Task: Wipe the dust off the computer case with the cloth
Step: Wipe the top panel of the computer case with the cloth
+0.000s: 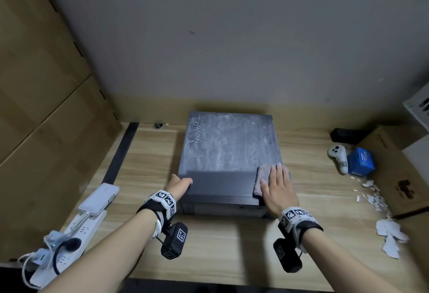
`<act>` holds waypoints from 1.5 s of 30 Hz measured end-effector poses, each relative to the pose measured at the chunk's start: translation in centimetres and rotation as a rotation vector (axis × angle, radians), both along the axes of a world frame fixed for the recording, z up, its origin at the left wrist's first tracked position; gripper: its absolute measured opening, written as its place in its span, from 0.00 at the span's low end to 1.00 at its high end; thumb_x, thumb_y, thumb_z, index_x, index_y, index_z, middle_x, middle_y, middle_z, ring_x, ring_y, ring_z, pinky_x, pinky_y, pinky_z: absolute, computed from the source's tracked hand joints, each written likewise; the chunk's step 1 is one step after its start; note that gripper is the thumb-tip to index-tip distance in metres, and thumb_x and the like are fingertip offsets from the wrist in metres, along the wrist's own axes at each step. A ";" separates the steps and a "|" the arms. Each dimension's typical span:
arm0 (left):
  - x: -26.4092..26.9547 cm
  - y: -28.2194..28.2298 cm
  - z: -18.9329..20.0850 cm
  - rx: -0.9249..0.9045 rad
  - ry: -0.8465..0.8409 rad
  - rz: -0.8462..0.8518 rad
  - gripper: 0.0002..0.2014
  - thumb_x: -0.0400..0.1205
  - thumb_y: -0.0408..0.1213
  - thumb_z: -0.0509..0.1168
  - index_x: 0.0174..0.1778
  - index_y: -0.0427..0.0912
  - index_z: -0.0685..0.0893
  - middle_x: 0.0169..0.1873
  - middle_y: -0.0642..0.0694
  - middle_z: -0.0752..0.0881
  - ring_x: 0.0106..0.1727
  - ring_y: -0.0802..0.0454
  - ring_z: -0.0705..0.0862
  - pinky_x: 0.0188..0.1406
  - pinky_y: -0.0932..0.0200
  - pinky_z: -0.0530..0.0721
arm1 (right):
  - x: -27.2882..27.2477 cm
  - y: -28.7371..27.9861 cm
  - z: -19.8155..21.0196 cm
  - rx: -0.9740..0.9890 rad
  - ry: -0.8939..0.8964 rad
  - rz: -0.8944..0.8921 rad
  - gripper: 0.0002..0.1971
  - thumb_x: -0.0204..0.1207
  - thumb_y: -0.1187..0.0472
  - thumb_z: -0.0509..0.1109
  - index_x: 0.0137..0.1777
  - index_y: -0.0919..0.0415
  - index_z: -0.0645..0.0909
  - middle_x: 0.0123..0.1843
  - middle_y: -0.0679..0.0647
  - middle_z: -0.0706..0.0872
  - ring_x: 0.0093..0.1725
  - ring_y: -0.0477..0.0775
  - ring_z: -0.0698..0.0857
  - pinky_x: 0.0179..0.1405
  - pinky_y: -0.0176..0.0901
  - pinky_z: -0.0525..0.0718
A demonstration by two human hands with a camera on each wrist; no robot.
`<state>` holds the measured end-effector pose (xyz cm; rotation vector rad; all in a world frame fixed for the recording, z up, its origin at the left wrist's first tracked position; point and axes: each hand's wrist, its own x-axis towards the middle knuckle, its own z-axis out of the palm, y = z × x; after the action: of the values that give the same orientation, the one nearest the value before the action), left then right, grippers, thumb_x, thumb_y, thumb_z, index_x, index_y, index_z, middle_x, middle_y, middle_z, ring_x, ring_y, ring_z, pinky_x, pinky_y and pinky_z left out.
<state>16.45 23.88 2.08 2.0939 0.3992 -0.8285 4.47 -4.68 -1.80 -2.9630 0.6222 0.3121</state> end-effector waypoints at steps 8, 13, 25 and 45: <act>0.1 0.3 0.0 0.064 0.073 -0.090 0.60 0.59 0.53 0.65 0.85 0.43 0.42 0.83 0.40 0.58 0.81 0.38 0.60 0.77 0.42 0.64 | 1.7 -0.1 0.0 0.040 -0.016 -0.005 0.36 0.86 0.45 0.32 0.86 0.70 0.42 0.88 0.65 0.40 0.87 0.63 0.37 0.85 0.54 0.33; 0.1 0.3 0.4 -0.002 0.119 -0.064 0.55 0.72 0.50 0.71 0.85 0.40 0.40 0.84 0.40 0.54 0.82 0.41 0.59 0.73 0.52 0.63 | 1.4 -0.2 0.0 0.055 -0.053 0.042 0.35 0.87 0.46 0.37 0.86 0.71 0.46 0.88 0.67 0.44 0.87 0.64 0.40 0.86 0.54 0.35; 1.5 2.4 1.4 -0.103 0.114 -0.111 0.31 0.80 0.38 0.64 0.78 0.42 0.61 0.55 0.46 0.77 0.49 0.52 0.75 0.45 0.59 0.74 | 5.4 6.1 0.1 0.161 0.010 -0.082 0.36 0.87 0.45 0.40 0.86 0.70 0.40 0.88 0.68 0.38 0.87 0.66 0.37 0.86 0.59 0.37; 8.1 8.7 -3.8 -0.336 0.132 -0.026 0.06 0.82 0.30 0.59 0.47 0.40 0.82 0.30 0.47 0.81 0.25 0.56 0.74 0.23 0.66 0.63 | 8.2 18.9 0.9 -0.037 -0.060 0.772 0.34 0.89 0.43 0.44 0.85 0.69 0.56 0.87 0.65 0.56 0.87 0.65 0.52 0.85 0.60 0.59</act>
<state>24.57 32.55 -1.77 1.7429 0.2806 -0.9795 12.66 14.23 -0.86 -3.0912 -0.5565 0.2554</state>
